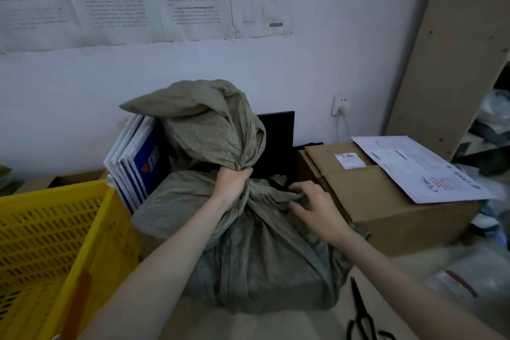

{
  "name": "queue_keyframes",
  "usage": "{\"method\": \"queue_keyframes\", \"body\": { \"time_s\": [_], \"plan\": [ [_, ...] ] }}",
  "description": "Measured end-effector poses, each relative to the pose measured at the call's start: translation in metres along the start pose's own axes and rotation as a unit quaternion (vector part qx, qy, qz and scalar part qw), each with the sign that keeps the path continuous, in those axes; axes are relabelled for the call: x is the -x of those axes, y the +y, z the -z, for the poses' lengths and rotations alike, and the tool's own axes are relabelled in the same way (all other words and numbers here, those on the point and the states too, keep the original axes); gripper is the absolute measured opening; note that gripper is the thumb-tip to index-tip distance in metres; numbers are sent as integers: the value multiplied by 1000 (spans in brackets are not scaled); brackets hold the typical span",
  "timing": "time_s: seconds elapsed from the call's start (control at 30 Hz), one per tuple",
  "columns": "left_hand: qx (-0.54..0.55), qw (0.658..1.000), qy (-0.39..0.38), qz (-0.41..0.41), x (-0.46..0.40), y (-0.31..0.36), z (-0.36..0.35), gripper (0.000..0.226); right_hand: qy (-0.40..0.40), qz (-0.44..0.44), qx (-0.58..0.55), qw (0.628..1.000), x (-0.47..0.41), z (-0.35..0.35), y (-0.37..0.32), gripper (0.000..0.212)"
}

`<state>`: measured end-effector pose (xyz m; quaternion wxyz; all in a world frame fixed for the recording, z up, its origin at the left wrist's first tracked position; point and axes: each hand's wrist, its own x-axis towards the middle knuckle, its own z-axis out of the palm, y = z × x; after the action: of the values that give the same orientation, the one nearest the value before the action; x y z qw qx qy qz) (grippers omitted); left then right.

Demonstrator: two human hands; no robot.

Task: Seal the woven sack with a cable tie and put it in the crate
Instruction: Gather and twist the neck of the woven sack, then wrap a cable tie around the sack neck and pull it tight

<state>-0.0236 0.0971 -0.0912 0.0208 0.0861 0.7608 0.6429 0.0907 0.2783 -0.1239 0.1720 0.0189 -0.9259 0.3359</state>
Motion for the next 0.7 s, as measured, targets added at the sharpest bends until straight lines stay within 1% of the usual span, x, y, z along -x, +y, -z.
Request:
{"method": "queue_keyframes", "body": {
  "time_s": [0.1,0.17,0.23,0.37,0.47,0.57,0.7],
  "plan": [
    [-126,991,32,-26,7,-10,-10,38,44,-31,-11,998,31,11,24,21],
    [-185,982,37,-16,10,-17,-17,36,61,-54,-27,996,51,15,39,18],
    [-239,971,31,-1,11,-22,-22,31,60,-84,-29,994,70,16,52,19],
    [-325,946,16,1,14,-28,-24,31,41,-120,1,992,99,13,80,21],
    [-395,919,-10,-6,19,-34,-27,34,20,-142,28,989,119,7,103,17],
    [-450,893,-15,-23,22,-36,-30,39,0,-163,55,985,137,3,124,18],
    [-497,866,-26,-41,23,-41,-34,44,-67,-197,117,971,160,2,154,27]
  ]
}}
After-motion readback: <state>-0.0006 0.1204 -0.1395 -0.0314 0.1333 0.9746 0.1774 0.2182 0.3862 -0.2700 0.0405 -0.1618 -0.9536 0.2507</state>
